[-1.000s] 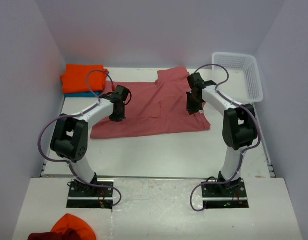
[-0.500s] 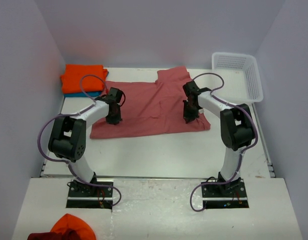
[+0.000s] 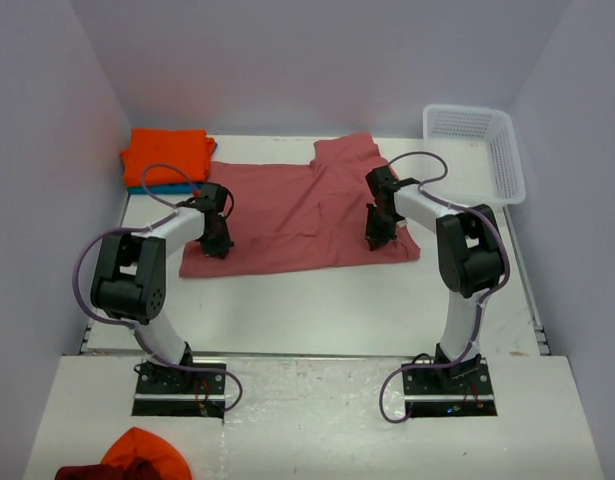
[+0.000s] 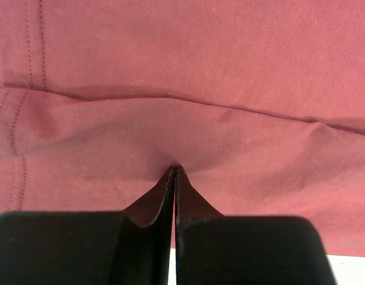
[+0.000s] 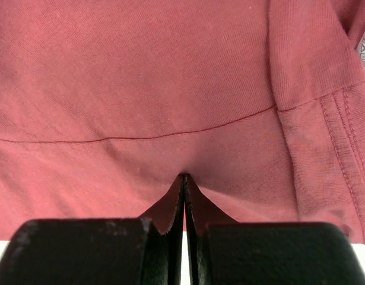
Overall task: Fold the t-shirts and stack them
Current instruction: Fold the flattened tshirt in 1/3 of the way, then grap the side of the flattened tshirt furthest away from the robot with both arms
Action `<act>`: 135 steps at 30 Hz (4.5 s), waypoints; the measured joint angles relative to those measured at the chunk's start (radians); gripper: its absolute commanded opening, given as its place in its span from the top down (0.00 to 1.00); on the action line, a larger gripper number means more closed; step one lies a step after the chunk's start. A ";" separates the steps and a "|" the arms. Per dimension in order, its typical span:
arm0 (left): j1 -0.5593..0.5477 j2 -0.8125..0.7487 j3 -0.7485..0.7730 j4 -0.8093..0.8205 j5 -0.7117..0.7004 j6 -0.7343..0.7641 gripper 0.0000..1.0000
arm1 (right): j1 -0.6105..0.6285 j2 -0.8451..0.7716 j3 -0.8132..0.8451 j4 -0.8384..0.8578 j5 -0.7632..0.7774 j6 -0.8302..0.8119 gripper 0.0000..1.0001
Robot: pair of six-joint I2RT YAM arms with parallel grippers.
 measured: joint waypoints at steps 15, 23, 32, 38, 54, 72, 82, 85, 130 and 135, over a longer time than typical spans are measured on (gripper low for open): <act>0.048 -0.101 -0.135 0.108 0.044 -0.079 1.00 | 0.021 -0.158 -0.241 0.198 -0.016 0.107 1.00; 0.064 -0.172 -0.199 0.068 0.049 -0.143 1.00 | 0.088 -0.235 -0.349 0.226 -0.026 0.195 1.00; 0.115 -0.271 -0.274 -0.096 0.020 -0.217 1.00 | 0.179 -0.298 -0.445 0.285 -0.043 0.318 1.00; 0.126 -0.272 -0.273 -0.208 -0.006 -0.262 1.00 | 0.283 -0.371 -0.535 0.313 -0.048 0.431 1.00; 0.190 -0.329 -0.283 -0.376 -0.086 -0.310 1.00 | 0.597 -0.500 -0.695 0.335 -0.045 0.749 1.00; 0.250 -0.341 -0.276 -0.376 -0.130 -0.283 1.00 | 0.747 -0.583 -0.705 0.104 0.032 0.975 1.00; 0.251 -0.413 -0.227 -0.373 -0.132 -0.243 1.00 | 0.721 -0.438 -0.488 -0.213 0.243 0.889 0.92; 0.242 -0.473 -0.159 -0.384 -0.146 -0.222 1.00 | 0.720 -0.423 -0.410 -0.264 0.310 0.846 0.80; 0.011 -0.243 0.201 0.039 0.202 0.050 0.80 | -0.224 0.435 0.847 -0.298 -0.169 -0.195 0.44; -0.029 -0.145 0.253 0.044 0.264 0.050 0.78 | -0.213 0.438 0.847 -0.339 -0.233 -0.195 0.41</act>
